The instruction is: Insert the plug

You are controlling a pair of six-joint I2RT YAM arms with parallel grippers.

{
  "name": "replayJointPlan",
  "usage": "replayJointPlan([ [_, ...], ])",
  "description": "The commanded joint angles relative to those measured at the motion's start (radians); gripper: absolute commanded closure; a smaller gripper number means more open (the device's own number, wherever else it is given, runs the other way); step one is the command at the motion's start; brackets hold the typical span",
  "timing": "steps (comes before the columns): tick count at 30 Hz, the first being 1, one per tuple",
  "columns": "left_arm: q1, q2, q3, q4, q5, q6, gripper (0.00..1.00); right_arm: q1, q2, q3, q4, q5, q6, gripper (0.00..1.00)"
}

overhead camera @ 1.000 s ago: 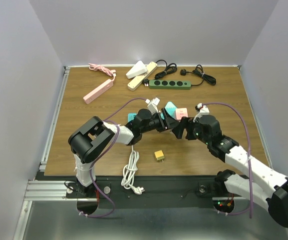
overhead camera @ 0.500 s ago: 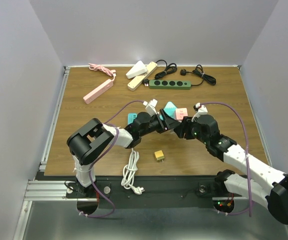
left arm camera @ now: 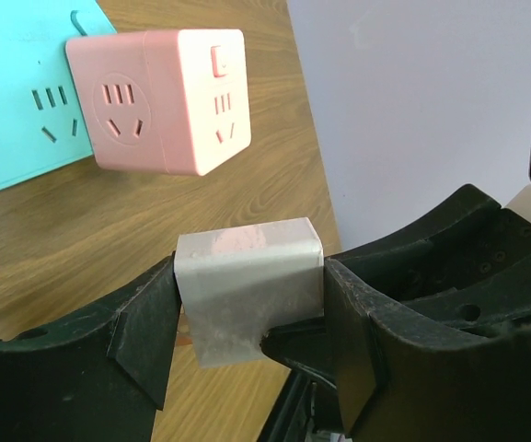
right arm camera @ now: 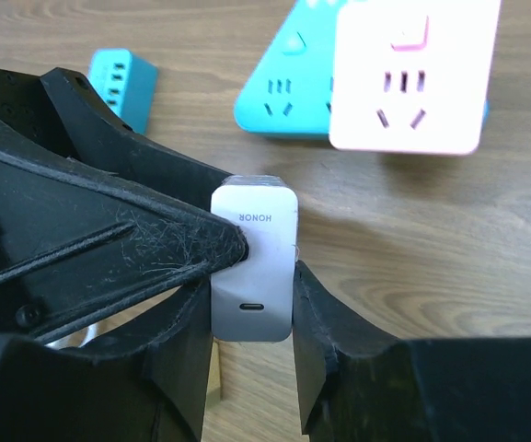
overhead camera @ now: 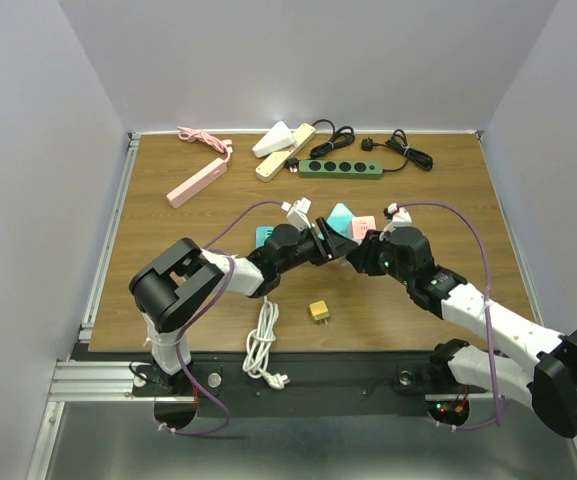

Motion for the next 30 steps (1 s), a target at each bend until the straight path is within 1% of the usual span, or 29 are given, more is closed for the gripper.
replayJointPlan([
  [1, 0.023, -0.145, -0.008, 0.058, 0.071, 0.049, 0.39, -0.007, -0.02, 0.063, 0.074, 0.108, -0.037, 1.0],
  [3, 0.079, -0.172, -0.011, 0.023, 0.071, 0.076, 0.27, -0.006, -0.03, 0.089, 0.049, 0.125, -0.046, 0.99],
  [7, 0.181, -0.25, -0.028, -0.057, 0.049, 0.173, 0.21, -0.006, -0.009, 0.135, 0.02, 0.14, -0.076, 0.99],
  [9, 0.218, -0.263, -0.03, -0.097, 0.037, 0.207, 0.2, -0.006, 0.028, 0.164, 0.02, 0.149, -0.086, 1.0],
  [11, 0.225, -0.257, -0.02, -0.138, 0.023, 0.254, 0.19, -0.006, 0.063, 0.189, 0.022, 0.16, -0.095, 1.0],
  [16, 0.227, -0.177, 0.009, -0.155, 0.025, 0.306, 0.19, -0.007, 0.173, 0.293, 0.025, 0.151, -0.116, 1.0],
  [19, 0.228, -0.14, 0.01, -0.155, 0.023, 0.331, 0.19, -0.006, 0.21, 0.332, 0.026, 0.155, -0.129, 1.0],
  [25, 0.23, -0.071, 0.019, -0.154, 0.032, 0.355, 0.21, -0.004, 0.367, 0.413, 0.028, 0.134, -0.152, 1.0],
  [26, 0.232, -0.054, 0.024, -0.154, 0.04, 0.365, 0.22, -0.004, 0.406, 0.419, 0.028, 0.129, -0.152, 1.0],
  [29, 0.232, -0.015, 0.05, -0.164, 0.058, 0.383, 0.27, 0.001, 0.457, 0.444, 0.029, 0.122, -0.153, 1.0],
  [30, 0.232, -0.005, 0.058, -0.172, 0.068, 0.388, 0.31, 0.001, 0.48, 0.45, 0.029, 0.123, -0.152, 1.0],
])
